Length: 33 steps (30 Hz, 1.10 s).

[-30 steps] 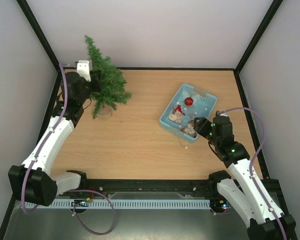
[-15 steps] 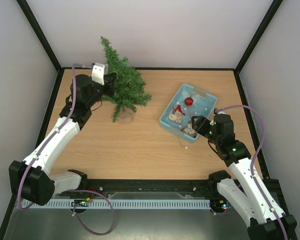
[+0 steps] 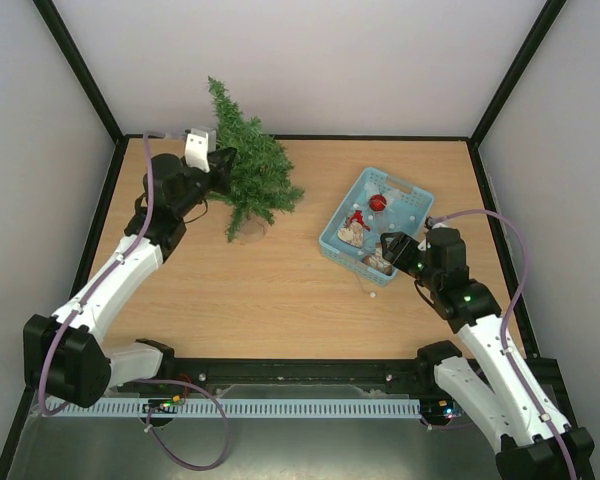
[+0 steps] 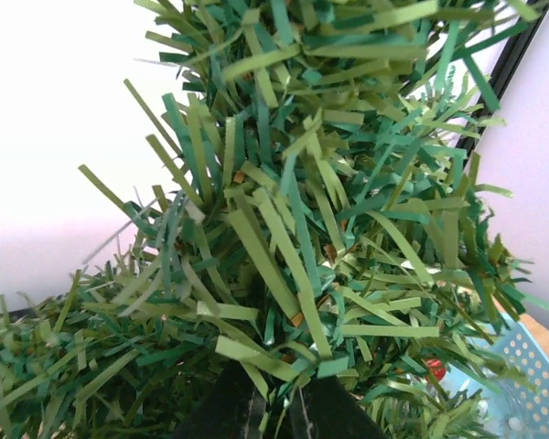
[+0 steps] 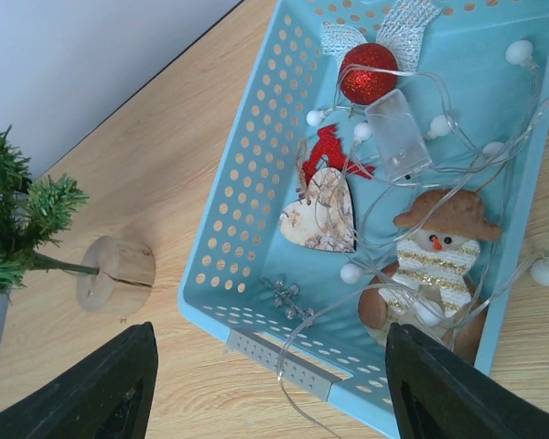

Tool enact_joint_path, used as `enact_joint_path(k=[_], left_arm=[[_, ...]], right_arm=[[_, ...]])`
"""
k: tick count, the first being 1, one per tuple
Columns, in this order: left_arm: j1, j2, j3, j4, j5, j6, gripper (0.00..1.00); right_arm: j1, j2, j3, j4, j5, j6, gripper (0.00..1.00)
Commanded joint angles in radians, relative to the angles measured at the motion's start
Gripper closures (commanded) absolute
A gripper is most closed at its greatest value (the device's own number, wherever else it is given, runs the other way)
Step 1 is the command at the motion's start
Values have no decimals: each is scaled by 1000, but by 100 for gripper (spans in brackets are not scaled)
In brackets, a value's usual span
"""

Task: Decorate the small christmas tree
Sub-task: Move the christmas tree to the center of the board, then pick up the decoration item from the storage box.

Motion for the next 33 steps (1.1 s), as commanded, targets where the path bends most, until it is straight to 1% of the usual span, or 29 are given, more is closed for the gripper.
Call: enact_joint_path(k=[1, 7, 10, 13, 15, 16, 19, 21, 25, 29, 33], left_arm=[[-2, -18, -11, 140, 20, 24, 98], [-2, -29, -10, 102, -39, 61, 98], [-2, -15, 36, 37, -51, 86, 96], [-2, -10, 58, -14, -52, 76, 73], [-4, -29, 51, -30, -47, 55, 51], [-3, -42, 41, -35, -47, 44, 44], [-3, -93, 23, -69, -43, 20, 34], [-4, -134, 18, -117, -52, -3, 23], [-4, -233, -12, -255, -49, -16, 16], [-4, -359, -88, -362, -30, -20, 1], [-4, -479, -173, -428, -9, -10, 0]], right_arm=[[7, 12, 1, 24, -5, -16, 33], [14, 27, -2, 35, -9, -7, 33], [25, 43, 12, 37, -2, 10, 34], [60, 73, 33, 46, 41, 39, 36], [81, 101, 41, 78, 78, 66, 37], [90, 119, 45, 107, 93, 76, 37], [102, 214, 67, 194, 117, 95, 36], [104, 297, 105, 234, 140, 93, 36], [107, 464, 154, 323, 146, 47, 36], [120, 640, 232, 304, 109, -41, 36], [125, 775, 294, 235, 154, -132, 38]])
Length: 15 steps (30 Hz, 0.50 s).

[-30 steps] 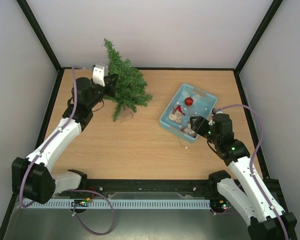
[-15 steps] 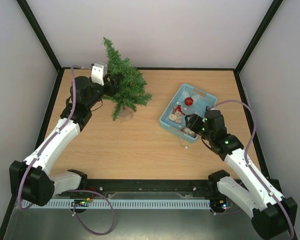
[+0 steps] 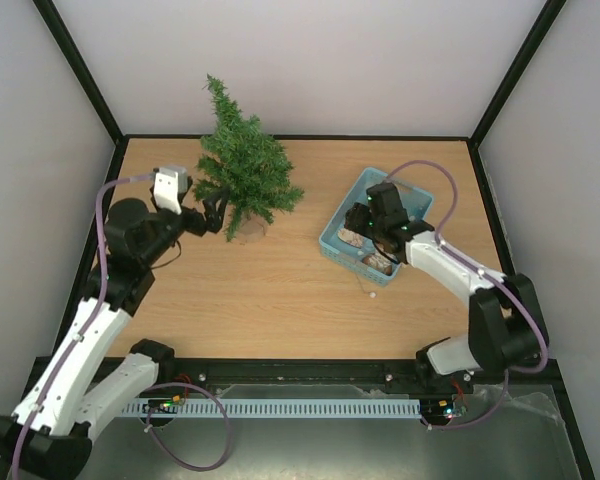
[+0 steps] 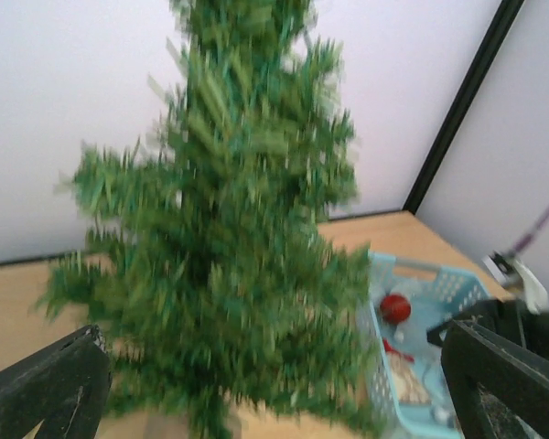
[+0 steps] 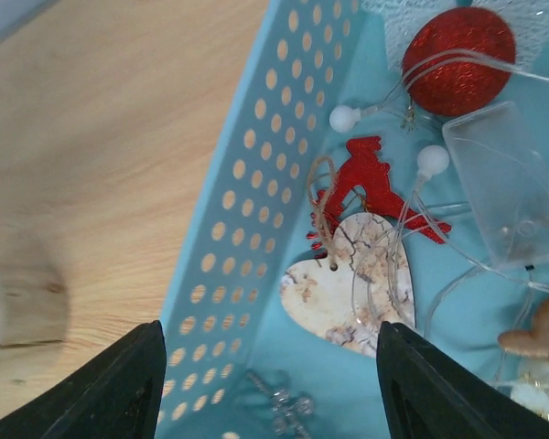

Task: Decorate the small christmas tree
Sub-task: Pick up the decoration item from the storage box.

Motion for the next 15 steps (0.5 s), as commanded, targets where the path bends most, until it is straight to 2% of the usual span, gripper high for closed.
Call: enact_joint_path(k=[1, 6, 11, 15], left_arm=[[-5, -112, -92, -130, 25, 11, 0], [-12, -211, -186, -146, -22, 40, 0], [-25, -267, -225, -116, -40, 42, 0], [-52, -281, -227, -127, -84, 52, 0]], right_arm=[[10, 119, 75, -38, 24, -131, 39], [40, 237, 146, -35, -73, -149, 40], [64, 308, 183, -39, -76, -127, 40], [96, 350, 195, -116, -30, -156, 41]])
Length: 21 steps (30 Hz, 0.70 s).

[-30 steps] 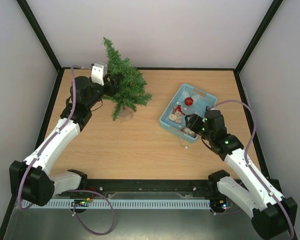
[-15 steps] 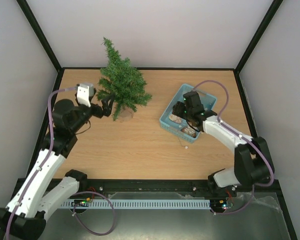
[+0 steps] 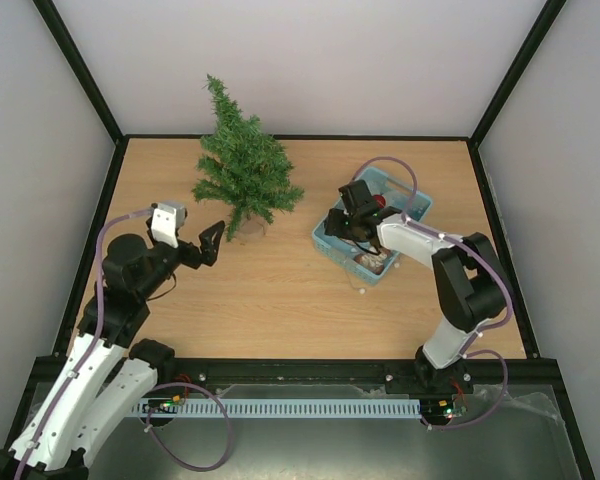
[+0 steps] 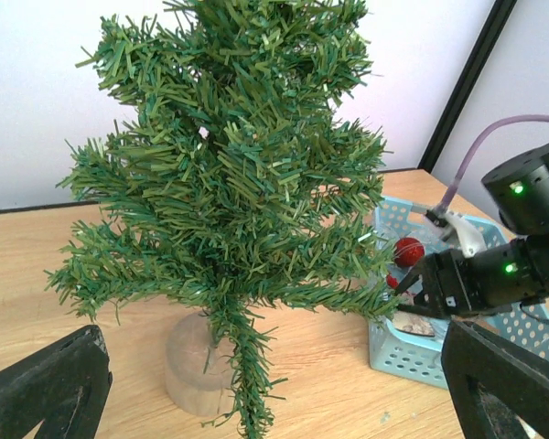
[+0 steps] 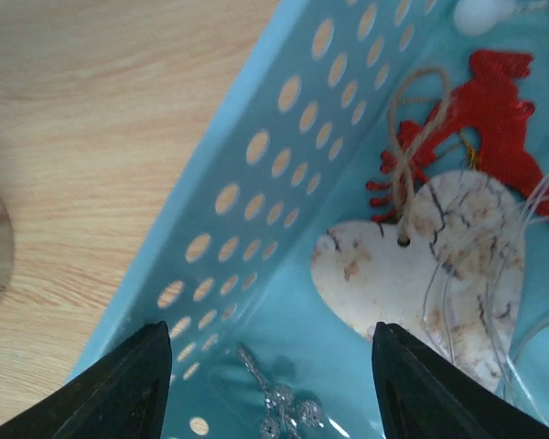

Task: Decorate the small christmas tree
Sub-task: Pick up the decoration item from the storage box.

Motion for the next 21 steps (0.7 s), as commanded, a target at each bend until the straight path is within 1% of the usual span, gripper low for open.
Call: enact_joint_path(k=[1, 6, 12, 14, 16, 19, 21], left_arm=[[-32, -26, -11, 7, -55, 23, 0], [-56, -40, -19, 9, -92, 30, 0], [-59, -37, -24, 14, -101, 32, 0], [-60, -37, -23, 12, -102, 32, 0], [-61, -40, -24, 12, -103, 32, 0], [-61, -43, -22, 11, -103, 32, 0], [-62, -46, -23, 9, -103, 32, 0]], right_arm=[[34, 31, 22, -118, 53, -40, 41], [56, -51, -45, -273, 156, -46, 43], [60, -246, -176, -415, 208, 57, 44], [60, -337, -222, -444, 219, 109, 44], [61, -395, -259, -458, 217, 138, 44], [60, -443, -285, -487, 302, 181, 44], [60, -456, -265, -510, 348, 204, 45]])
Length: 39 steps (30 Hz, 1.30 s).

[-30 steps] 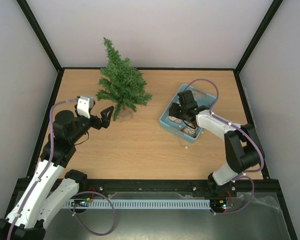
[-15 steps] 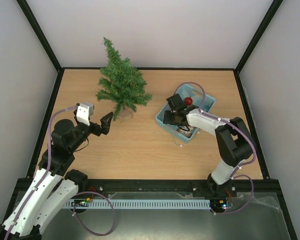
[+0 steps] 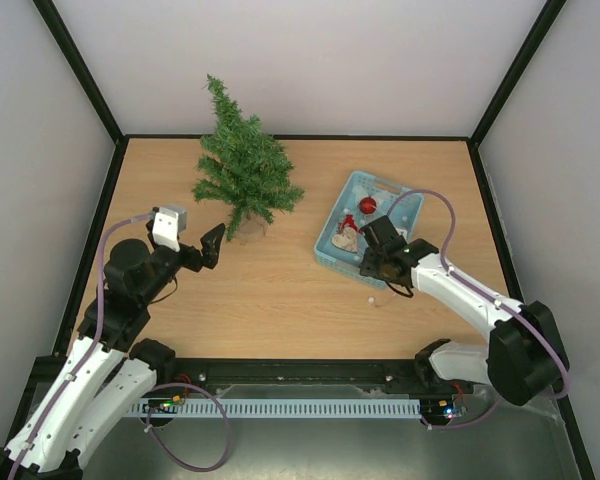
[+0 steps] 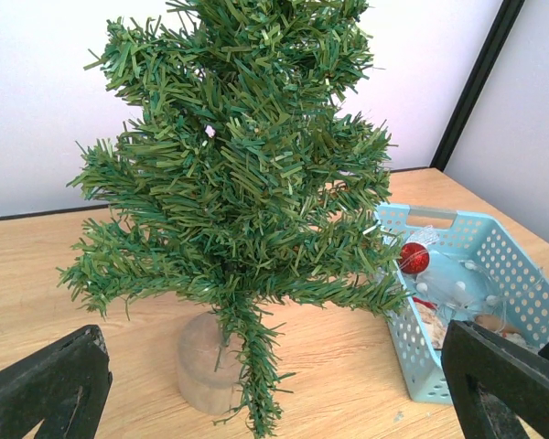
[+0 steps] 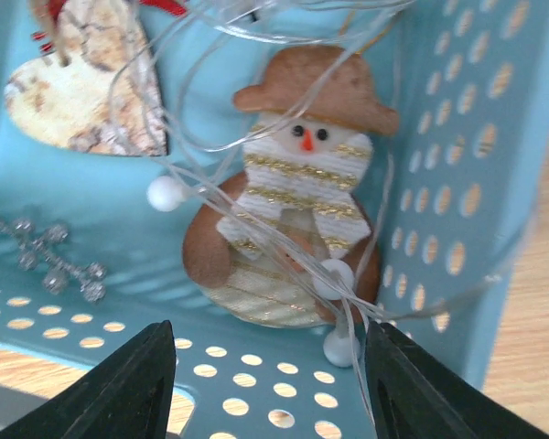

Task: Decorate the small christmas tree
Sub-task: Pick up the decoration item from the storage box.

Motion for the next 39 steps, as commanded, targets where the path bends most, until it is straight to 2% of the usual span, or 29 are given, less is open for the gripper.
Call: enact_joint_path(k=[1, 6, 9, 11, 16, 20, 24, 26, 31, 39], left_arm=[[-5, -15, -5, 8, -10, 7, 0], [-12, -22, -6, 7, -10, 6, 0], [-16, -30, -7, 4, -14, 6, 0], [-22, -38, -10, 6, -21, 6, 0], [-24, -41, -4, 5, -39, 6, 0], [-27, -54, -12, 20, -33, 4, 0], [-28, -53, -8, 34, 3, 4, 0], [-28, -58, -8, 29, 7, 3, 0], [-52, -79, -13, 34, 1, 1, 0], [-88, -80, -14, 31, -2, 3, 0]], right_arm=[[6, -31, 21, -103, 146, 86, 45], [6, -22, 178, -14, 250, 8, 45], [6, 50, 270, 58, 303, -188, 45], [6, 104, 316, 90, 277, -357, 43], [-7, 271, 421, -17, 455, -605, 37], [-23, 394, 492, -123, 506, -764, 36], [-50, 446, 473, -180, 570, -841, 37], [-73, 447, 461, -196, 538, -872, 37], [-84, 444, 408, -202, 505, -959, 30], [-98, 546, 456, -208, 450, -982, 34]])
